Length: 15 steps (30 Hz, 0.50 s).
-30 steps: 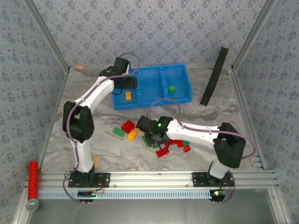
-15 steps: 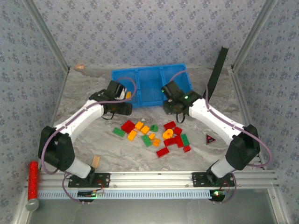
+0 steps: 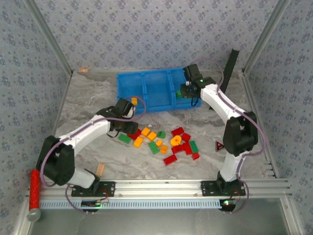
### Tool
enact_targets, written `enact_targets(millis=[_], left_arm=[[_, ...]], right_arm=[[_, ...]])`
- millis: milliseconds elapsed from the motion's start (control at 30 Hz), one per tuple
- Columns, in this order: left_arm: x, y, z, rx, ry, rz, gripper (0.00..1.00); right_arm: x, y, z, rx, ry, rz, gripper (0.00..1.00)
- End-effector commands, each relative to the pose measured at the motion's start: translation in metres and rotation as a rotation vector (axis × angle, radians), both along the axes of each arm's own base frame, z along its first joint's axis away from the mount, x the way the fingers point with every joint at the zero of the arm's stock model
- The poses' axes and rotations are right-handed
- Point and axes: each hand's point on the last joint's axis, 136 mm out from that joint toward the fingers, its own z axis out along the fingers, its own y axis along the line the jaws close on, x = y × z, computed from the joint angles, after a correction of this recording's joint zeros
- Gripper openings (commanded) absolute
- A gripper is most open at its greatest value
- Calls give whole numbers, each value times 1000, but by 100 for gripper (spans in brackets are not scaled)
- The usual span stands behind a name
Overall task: Sort the legos into containers by color
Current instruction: Place the lego in the container.
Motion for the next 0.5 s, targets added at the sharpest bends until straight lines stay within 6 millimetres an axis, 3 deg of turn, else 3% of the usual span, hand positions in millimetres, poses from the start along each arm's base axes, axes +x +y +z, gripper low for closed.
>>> enact_targets(millis=[0,233,467], left_arm=[[5,-1,-8,38,0,-24,68],[3,-4,-26,53,43,-35,65],[4,-7,-41,72,82,-44,58]], right_arm=[[25,7,7,17,-34,39,28],[59,2,-24,43,2,18,28],[76,-1,-49,61,37,10,28]])
